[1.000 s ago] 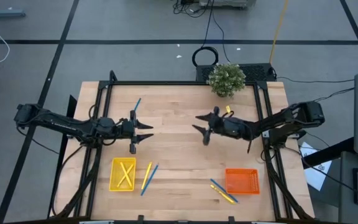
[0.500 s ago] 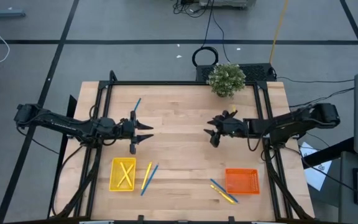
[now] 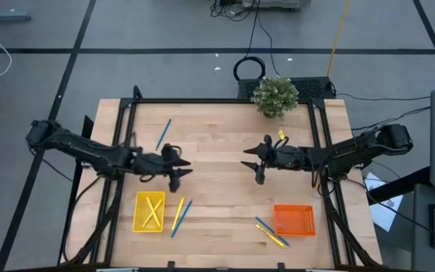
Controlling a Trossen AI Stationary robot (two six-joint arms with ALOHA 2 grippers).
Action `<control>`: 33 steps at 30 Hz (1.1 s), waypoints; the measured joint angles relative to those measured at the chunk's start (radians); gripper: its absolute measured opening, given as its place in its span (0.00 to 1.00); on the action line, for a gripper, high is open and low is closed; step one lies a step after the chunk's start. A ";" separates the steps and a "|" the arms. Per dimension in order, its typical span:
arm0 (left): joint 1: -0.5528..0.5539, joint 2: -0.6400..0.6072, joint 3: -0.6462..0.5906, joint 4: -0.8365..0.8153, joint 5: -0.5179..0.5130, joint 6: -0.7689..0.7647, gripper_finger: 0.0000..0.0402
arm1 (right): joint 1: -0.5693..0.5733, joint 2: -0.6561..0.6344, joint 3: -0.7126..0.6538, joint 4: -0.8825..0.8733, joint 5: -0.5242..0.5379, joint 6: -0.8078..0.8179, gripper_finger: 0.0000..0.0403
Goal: Sort pens & pencils
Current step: Put the left yellow pen into the yellow basket
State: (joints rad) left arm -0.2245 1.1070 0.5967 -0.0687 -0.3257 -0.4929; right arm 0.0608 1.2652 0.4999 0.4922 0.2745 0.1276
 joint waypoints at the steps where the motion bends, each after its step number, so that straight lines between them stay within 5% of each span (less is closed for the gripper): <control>1: -0.012 0.038 0.027 -0.036 -0.008 -0.032 0.36 | 0.000 0.000 0.000 -0.002 0.000 0.003 0.49; 13: -0.163 0.409 0.184 -0.234 -0.016 -0.326 0.36 | 0.000 0.000 0.000 -0.003 0.000 0.017 0.49; 27: -0.391 0.438 0.185 -0.256 -0.016 -0.603 0.36 | 0.000 0.000 0.000 -0.003 0.000 0.017 0.49; 33: -0.406 0.438 0.185 -0.271 -0.060 -0.643 0.36 | 0.000 0.000 0.000 -0.003 0.000 0.017 0.49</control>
State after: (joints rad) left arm -0.6307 1.5448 0.7818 -0.3394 -0.3858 -1.1357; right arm 0.0608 1.2652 0.4999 0.4893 0.2749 0.1448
